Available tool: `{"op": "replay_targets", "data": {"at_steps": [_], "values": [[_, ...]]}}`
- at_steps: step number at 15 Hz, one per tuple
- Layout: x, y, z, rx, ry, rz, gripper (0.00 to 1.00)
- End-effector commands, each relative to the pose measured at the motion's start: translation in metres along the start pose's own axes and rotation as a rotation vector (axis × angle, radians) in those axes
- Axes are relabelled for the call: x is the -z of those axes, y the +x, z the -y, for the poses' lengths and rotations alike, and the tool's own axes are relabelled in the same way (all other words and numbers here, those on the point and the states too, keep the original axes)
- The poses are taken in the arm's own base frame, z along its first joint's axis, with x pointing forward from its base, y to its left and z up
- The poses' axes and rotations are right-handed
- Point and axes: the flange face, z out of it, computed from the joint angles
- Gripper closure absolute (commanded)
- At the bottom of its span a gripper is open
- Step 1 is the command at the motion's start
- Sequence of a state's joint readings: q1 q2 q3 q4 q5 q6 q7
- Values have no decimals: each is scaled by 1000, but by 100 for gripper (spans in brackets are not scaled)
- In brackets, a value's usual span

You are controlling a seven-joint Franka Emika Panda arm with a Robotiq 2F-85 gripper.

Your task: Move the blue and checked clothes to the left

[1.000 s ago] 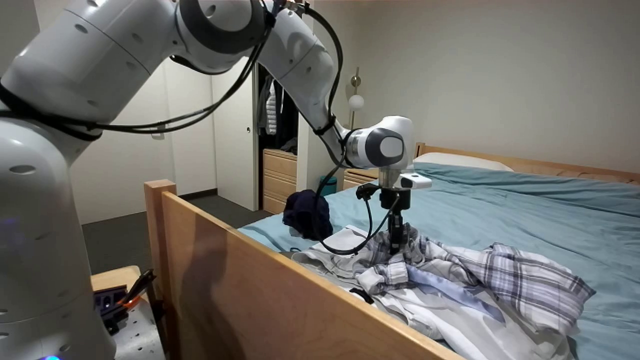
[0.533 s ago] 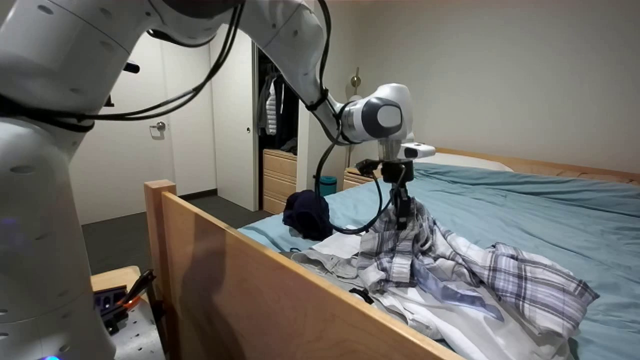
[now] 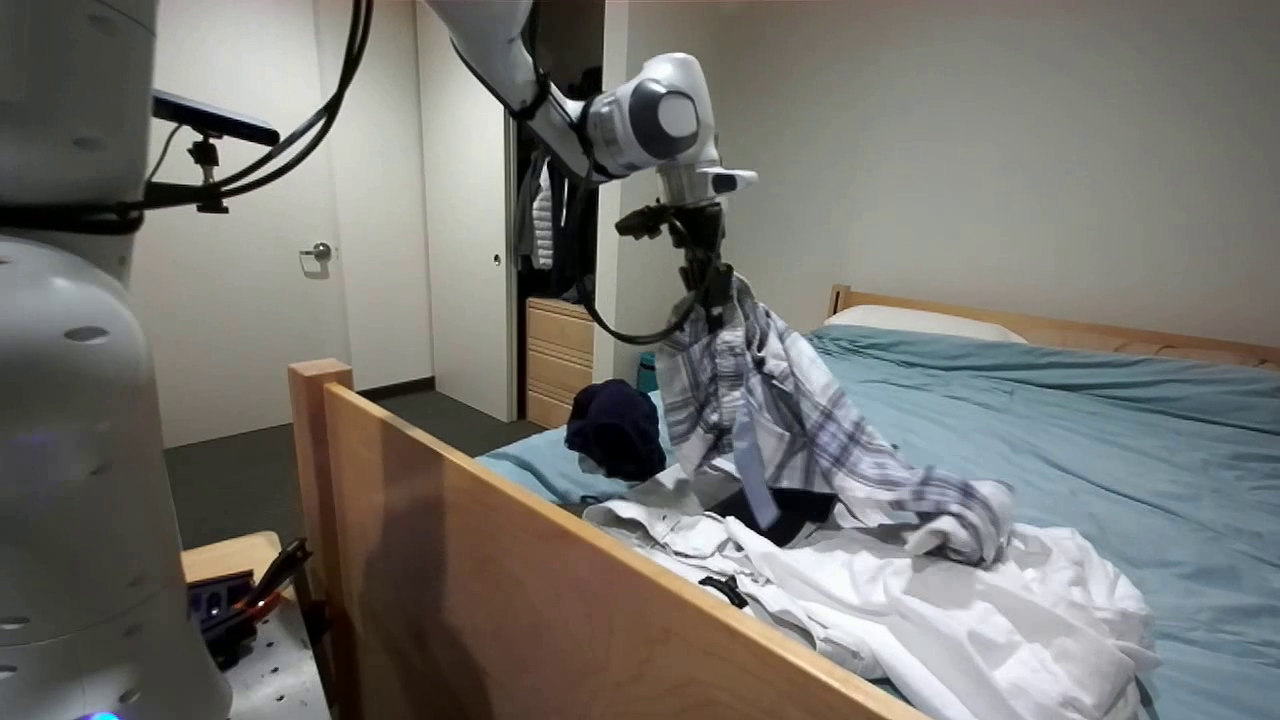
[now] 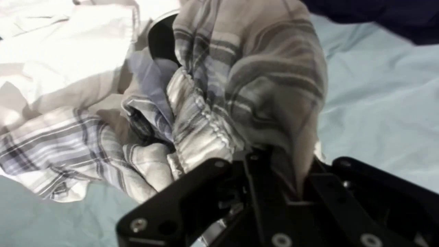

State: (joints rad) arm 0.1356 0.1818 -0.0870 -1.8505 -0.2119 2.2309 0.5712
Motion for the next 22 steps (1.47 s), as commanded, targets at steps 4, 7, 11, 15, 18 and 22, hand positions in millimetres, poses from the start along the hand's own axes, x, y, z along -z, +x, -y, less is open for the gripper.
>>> {"op": "replay_targets", "data": {"at_steps": [4,7,11,15,18,22], "values": [[51,-53,72,356,98,21,97],[34,-23,20,279,91,46,97],[1,32,-65,96,76,59,97],[-45,69,-119,-20,87,106,97],[-78,90,-110,-4,99,103,97],[-130,110,-95,-68,110,146,97]]}}
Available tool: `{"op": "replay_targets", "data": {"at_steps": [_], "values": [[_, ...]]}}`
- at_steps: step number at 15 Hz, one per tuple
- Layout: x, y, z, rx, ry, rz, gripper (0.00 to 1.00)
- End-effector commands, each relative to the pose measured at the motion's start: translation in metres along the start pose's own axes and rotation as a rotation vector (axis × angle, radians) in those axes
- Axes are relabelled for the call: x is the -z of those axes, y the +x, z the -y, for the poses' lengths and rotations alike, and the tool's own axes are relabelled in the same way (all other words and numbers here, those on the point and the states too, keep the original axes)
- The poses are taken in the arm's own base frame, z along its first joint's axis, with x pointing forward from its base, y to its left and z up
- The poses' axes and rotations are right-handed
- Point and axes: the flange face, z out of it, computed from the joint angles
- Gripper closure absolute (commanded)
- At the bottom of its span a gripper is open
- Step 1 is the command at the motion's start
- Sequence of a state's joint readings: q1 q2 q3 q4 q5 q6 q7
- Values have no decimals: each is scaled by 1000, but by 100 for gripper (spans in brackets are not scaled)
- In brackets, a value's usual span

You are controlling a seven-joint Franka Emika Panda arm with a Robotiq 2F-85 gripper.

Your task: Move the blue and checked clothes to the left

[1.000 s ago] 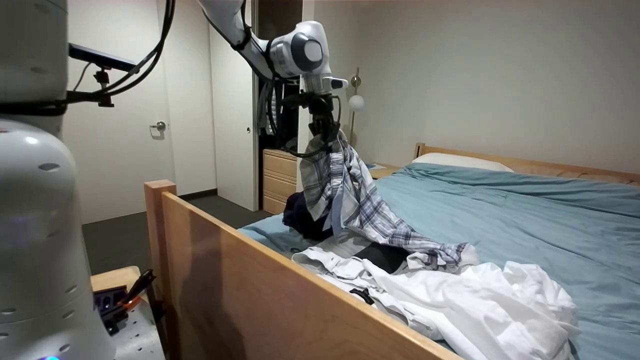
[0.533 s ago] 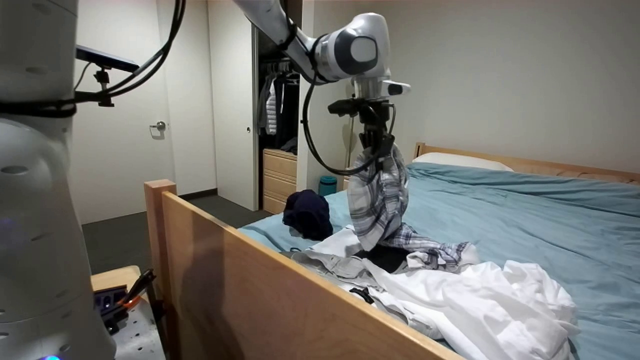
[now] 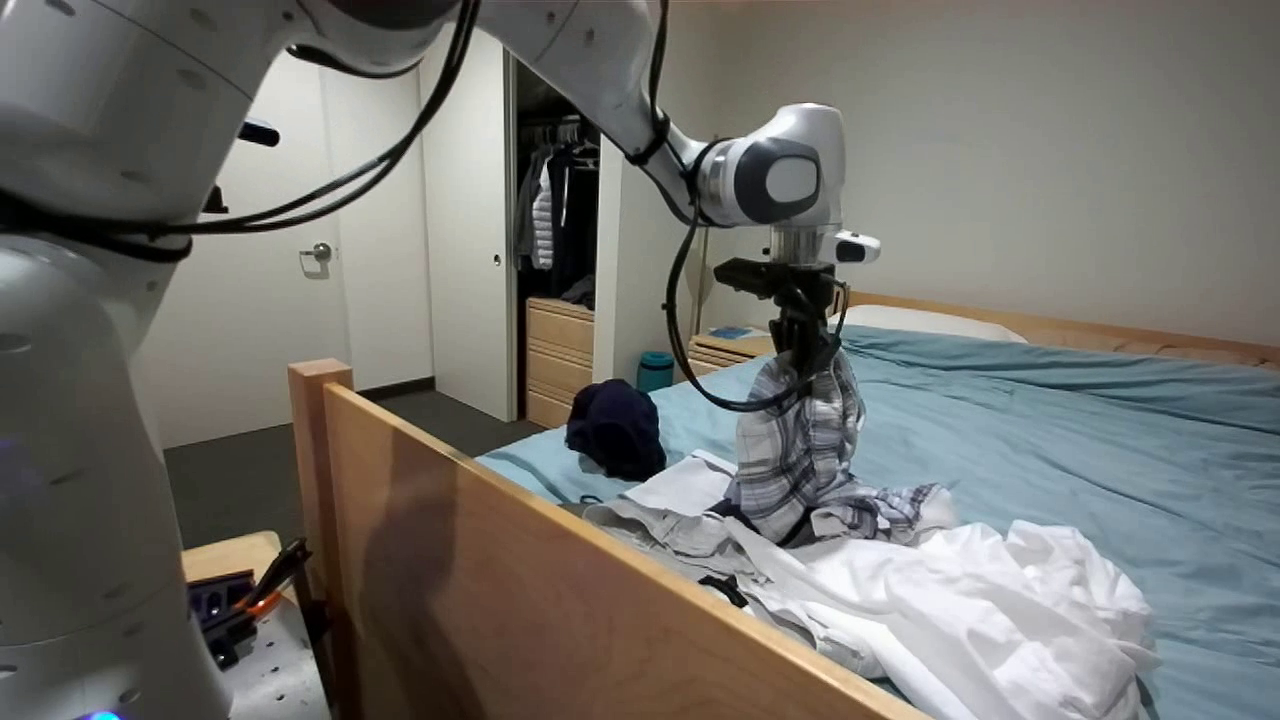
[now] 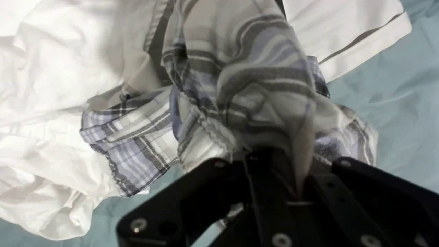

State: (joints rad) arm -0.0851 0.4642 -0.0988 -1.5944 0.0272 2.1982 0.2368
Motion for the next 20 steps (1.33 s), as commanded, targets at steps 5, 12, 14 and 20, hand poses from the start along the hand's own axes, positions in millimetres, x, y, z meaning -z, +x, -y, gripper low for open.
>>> {"op": "replay_targets", "data": {"at_steps": [5,12,14,20], "values": [[-89,40,-29,-245,48,108,97],[-100,33,-112,-496,71,125,97],[-84,29,-117,-523,9,103,97],[-92,29,-108,-571,-95,126,57]]}}
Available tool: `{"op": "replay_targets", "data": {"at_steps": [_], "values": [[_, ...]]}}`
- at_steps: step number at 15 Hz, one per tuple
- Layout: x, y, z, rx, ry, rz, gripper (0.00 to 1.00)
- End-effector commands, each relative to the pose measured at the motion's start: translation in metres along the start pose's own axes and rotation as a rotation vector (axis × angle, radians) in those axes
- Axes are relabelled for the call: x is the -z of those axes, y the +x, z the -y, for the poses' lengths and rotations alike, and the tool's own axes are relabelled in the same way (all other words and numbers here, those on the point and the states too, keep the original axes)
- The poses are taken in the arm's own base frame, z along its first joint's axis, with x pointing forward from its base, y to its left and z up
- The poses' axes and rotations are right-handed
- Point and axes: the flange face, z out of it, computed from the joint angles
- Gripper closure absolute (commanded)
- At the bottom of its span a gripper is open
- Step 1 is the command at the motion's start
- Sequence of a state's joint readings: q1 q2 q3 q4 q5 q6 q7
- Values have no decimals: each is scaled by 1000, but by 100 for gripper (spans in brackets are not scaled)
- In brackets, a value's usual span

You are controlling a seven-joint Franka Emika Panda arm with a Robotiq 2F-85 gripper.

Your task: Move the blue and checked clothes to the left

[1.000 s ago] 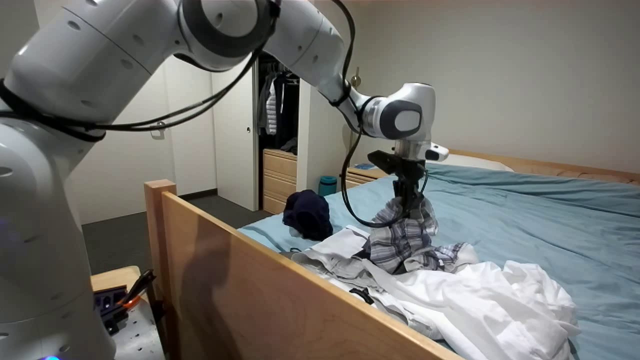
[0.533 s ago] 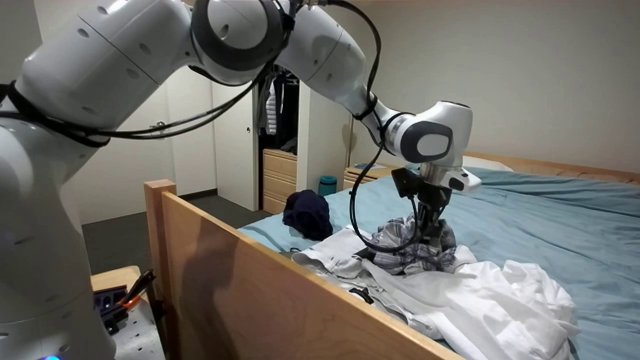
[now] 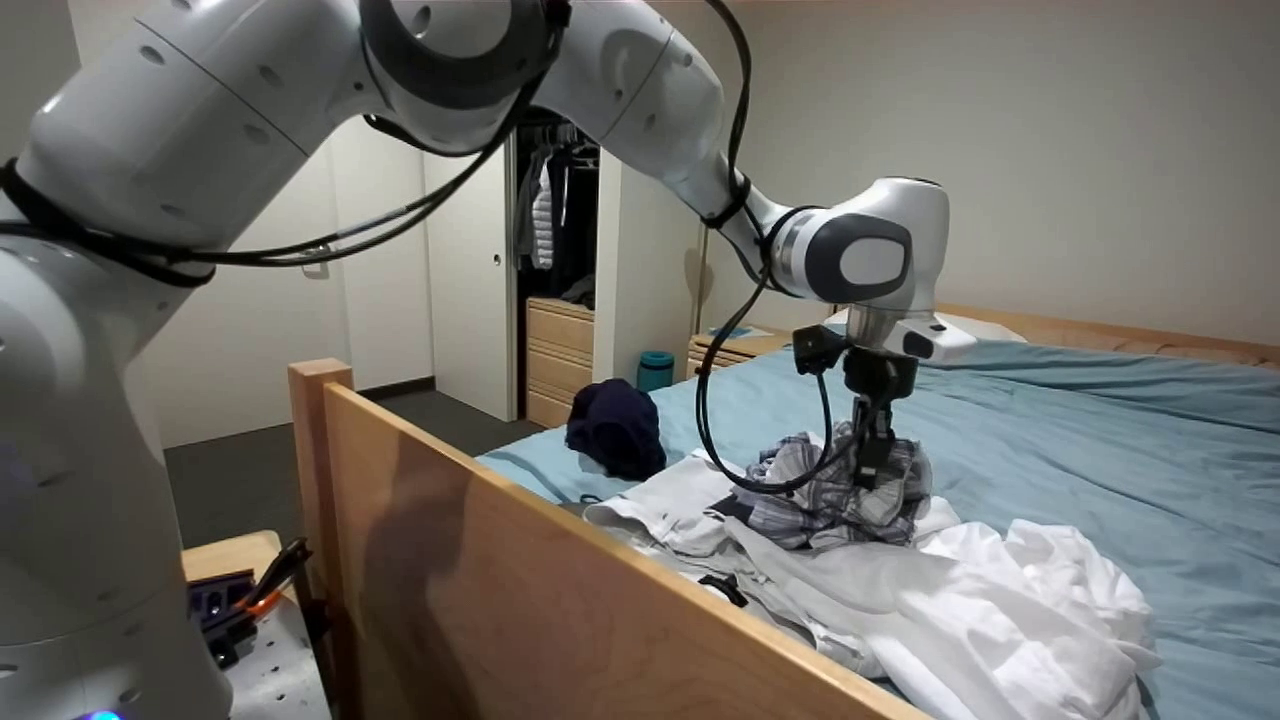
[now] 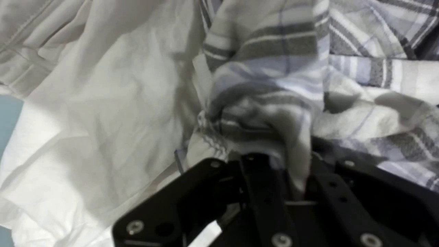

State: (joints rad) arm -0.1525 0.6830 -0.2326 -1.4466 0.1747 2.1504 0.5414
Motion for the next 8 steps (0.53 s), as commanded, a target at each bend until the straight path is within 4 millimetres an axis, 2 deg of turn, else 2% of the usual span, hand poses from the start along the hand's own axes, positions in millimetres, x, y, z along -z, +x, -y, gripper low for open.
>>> {"op": "replay_targets", "data": {"at_steps": [1,8], "values": [[-11,-8,-1,-33,-80,24,50],[-48,-10,-8,-89,-139,76,5]]}}
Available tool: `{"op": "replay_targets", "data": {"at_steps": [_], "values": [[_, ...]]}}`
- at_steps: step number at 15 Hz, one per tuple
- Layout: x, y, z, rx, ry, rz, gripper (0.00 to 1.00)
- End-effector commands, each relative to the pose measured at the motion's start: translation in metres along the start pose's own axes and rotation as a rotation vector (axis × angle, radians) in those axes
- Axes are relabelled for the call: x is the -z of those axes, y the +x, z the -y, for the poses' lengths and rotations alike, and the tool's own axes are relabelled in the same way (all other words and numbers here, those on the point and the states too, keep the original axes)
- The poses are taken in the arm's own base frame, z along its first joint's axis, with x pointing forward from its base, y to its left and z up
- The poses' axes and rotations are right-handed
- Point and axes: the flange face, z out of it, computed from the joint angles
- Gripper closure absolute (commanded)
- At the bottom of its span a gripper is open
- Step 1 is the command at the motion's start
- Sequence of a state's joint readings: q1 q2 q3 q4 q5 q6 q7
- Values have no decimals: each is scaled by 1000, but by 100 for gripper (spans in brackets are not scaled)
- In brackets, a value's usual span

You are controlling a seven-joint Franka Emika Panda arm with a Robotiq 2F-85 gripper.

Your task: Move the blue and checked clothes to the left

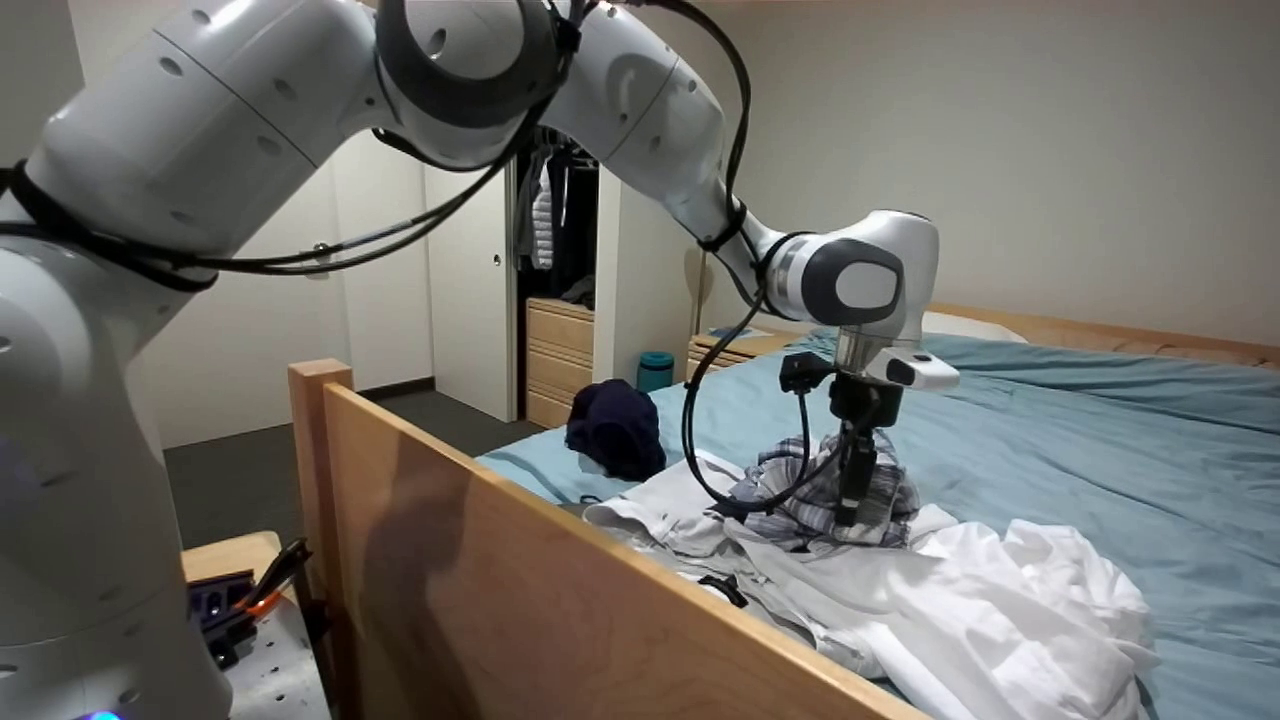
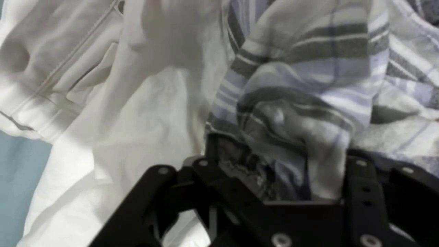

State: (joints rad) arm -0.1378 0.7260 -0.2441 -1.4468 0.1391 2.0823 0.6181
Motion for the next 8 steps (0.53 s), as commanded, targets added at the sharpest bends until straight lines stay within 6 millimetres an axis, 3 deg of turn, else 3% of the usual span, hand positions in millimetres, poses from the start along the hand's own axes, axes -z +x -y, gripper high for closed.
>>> {"op": "replay_targets", "data": {"at_steps": [1,8], "values": [[-18,1,0,-46,-31,10,2],[-26,-3,39,-10,93,-64,0]]}}
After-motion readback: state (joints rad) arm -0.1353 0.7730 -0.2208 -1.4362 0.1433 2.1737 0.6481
